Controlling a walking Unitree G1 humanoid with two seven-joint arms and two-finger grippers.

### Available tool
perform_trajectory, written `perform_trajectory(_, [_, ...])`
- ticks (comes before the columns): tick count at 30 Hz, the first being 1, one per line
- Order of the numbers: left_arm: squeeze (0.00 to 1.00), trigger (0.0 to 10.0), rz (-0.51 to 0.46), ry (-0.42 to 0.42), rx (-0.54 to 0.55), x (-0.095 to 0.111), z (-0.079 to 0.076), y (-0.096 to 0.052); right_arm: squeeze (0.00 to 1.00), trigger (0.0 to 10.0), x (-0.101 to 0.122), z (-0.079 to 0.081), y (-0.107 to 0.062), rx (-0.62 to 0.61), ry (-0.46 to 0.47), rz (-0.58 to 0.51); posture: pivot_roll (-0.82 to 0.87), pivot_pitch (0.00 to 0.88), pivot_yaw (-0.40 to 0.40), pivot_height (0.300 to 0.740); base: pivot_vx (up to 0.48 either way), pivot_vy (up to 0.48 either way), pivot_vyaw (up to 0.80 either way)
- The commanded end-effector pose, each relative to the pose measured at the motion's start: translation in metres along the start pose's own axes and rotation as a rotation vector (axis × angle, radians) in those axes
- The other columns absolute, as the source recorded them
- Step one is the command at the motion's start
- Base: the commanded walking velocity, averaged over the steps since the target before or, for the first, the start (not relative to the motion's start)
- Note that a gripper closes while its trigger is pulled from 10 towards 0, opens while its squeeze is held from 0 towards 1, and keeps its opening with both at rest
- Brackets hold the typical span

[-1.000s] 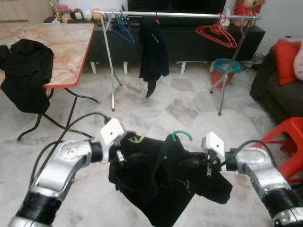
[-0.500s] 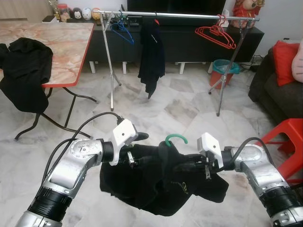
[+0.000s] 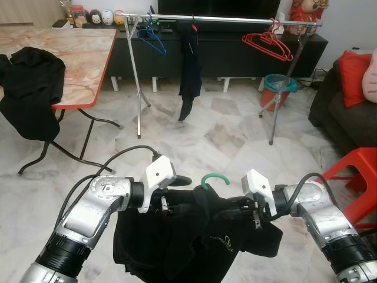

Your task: Hang hanger

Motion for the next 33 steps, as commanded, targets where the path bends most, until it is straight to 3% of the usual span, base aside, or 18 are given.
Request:
perform_trajectory(1, [0.00, 0.0, 0.001, 0.010, -0.040, 0.003, -0.005, 0.003, 0.00, 0.0, 0.014, 0.002, 0.000, 0.011, -0.050, -0.037, 0.01, 0.000, -0.050, 0.740, 0.000, 0.000, 0.00])
perform_trajectory(33, [0.00, 0.0, -0.027, -0.007, -0.146, 0.005, -0.019, 0.008, 0.00, 0.0, 0.018, 0.003, 0.004, -0.006, -0.075, -0.051, -0.02, 0.000, -0.023, 0.740, 0.000, 0.000, 0.00])
Point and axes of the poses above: a point about 5 cm out from each wrist's last joint towards the gripper, its own y axis pointing out of the wrist towards the gripper, its own x axis along the axis of the wrist's last joint, z = x × y, the point moved 1 cm from there along y, pointing out of the wrist towards the gripper, and after that the axes turned 15 degrees about y, right-handed, at the moved point
